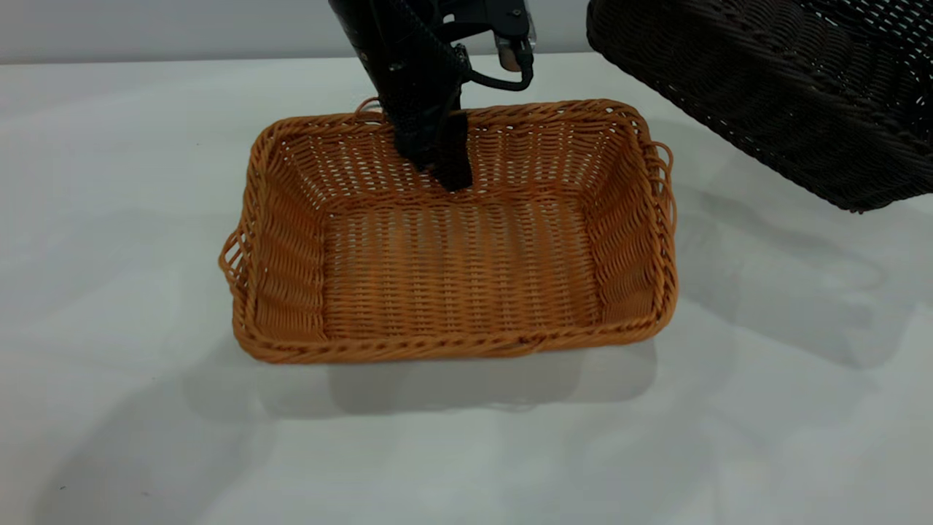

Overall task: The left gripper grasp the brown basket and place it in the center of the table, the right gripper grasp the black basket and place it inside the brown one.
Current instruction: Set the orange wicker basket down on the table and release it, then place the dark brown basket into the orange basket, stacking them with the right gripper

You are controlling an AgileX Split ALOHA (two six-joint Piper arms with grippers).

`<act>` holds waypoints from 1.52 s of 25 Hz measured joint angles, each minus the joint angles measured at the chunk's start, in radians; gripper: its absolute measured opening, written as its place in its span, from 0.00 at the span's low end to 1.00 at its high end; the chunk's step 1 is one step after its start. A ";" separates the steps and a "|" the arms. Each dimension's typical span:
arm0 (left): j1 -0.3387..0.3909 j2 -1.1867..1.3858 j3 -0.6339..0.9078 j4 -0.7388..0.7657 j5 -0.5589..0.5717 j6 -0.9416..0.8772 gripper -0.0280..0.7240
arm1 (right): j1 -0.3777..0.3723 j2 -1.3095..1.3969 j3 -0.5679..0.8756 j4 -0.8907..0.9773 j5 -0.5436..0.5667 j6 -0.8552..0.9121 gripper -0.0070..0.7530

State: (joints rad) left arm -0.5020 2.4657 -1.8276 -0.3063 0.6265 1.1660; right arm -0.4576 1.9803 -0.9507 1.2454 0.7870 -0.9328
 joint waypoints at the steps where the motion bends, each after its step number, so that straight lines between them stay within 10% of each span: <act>1: 0.000 -0.003 0.000 -0.001 -0.016 -0.036 0.59 | 0.000 0.000 0.000 0.000 0.002 0.005 0.12; 8: 0.096 -0.134 0.000 0.049 -0.018 -0.407 0.74 | 0.060 0.000 -0.080 -0.079 0.022 0.116 0.12; 17: 0.346 -0.225 0.000 0.084 0.060 -0.654 0.75 | 0.443 0.000 -0.183 -0.343 0.024 0.428 0.12; 24: 0.387 -0.225 0.000 0.086 0.096 -0.662 0.75 | 0.666 0.000 -0.188 -0.368 -0.086 0.530 0.12; 38: 0.387 -0.225 0.000 0.069 0.097 -0.659 0.75 | 0.697 0.135 -0.229 -0.372 -0.178 0.536 0.12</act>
State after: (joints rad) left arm -0.1153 2.2407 -1.8276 -0.2375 0.7231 0.5067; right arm 0.2395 2.1151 -1.1794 0.8735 0.6085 -0.3965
